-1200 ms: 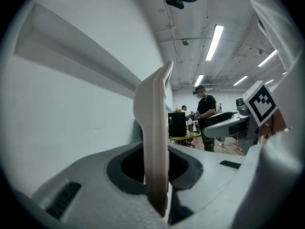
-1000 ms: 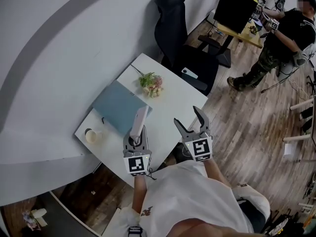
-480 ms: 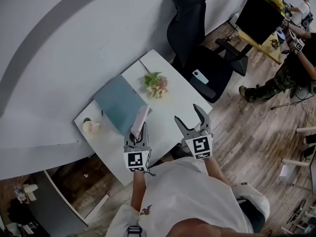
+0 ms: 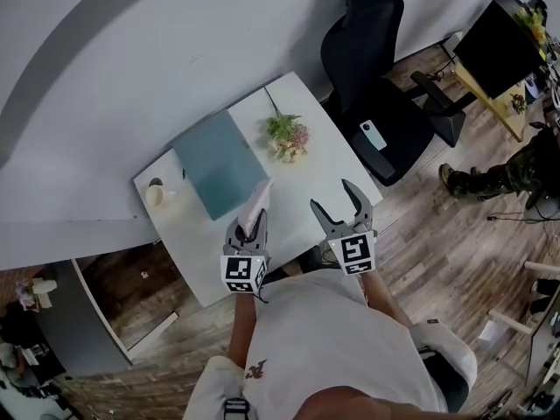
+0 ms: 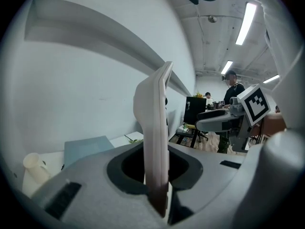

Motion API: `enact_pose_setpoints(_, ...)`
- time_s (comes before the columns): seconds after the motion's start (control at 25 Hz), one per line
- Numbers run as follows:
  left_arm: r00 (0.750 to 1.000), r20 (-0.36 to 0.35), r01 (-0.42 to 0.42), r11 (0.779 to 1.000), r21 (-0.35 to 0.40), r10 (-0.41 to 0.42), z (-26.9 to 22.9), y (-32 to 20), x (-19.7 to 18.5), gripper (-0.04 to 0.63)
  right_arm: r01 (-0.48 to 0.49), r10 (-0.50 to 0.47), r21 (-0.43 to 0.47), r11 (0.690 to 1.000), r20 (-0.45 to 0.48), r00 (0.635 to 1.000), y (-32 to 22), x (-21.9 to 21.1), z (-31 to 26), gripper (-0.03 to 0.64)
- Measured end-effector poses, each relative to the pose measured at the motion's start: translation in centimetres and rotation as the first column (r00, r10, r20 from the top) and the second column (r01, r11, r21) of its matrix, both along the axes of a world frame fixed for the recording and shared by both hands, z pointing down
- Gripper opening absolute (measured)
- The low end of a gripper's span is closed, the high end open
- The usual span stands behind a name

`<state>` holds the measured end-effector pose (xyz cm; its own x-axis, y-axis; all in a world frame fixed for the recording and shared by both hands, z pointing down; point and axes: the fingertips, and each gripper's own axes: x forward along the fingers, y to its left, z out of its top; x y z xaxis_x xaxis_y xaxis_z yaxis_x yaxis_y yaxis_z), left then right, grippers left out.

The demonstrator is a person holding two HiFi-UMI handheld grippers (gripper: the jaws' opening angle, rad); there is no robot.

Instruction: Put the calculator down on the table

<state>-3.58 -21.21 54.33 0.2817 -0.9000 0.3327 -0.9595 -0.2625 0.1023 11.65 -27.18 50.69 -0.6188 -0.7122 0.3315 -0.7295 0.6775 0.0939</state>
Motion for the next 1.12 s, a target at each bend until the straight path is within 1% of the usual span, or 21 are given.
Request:
enact_pose_setpoints(0.24,0.999,-0.036,0.001,0.996,-0.091,-0.005,3.3,0.7,0.4,0.067,0.024,-0.025,-0.051,0.998,-0.015,1.0,-0.1,-0.1,2.5,0.344)
enact_pose_setpoints(0.4,0.998,-0.067,-0.032,0.99,-0.139,0.023,5.5,1.3,0.9,0.067,0.016,-0.02,-0.087,0.996,-0.037,0.999,0.6,-0.1,4.4,0.344)
enact_pose_setpoints(0.56,0.991,-0.127,-0.071,0.982,-0.175,0.049,7.4,1.5,1.1,0.067,-0.011,0.003,-0.116,0.993,-0.063,0.998,1.3,-0.4,6.1,0.344)
enact_pose_setpoints(0.68,0.985,-0.159,-0.098,0.975,-0.2,0.067,8.6,1.9,1.1,0.067,-0.034,0.024,-0.138,0.99,-0.073,0.997,2.3,-0.9,7.2,0.344)
enact_pose_setpoints(0.88,0.977,-0.191,-0.136,0.961,-0.241,0.09,10.3,2.3,1.2,0.067,-0.061,0.044,-0.168,0.984,-0.101,0.994,3.6,-1.1,8.8,0.344)
enact_pose_setpoints(1.04,0.973,-0.21,-0.159,0.946,-0.282,0.1,11.9,2.9,1.4,0.067,-0.069,0.046,-0.196,0.978,-0.121,0.992,4.7,-1.2,10.2,0.344)
enact_pose_setpoints(1.12,0.97,-0.221,-0.168,0.939,-0.299,0.103,12.5,3.3,1.6,0.067,-0.07,0.04,-0.208,0.976,-0.146,0.989,5.3,-1.1,10.9,0.344)
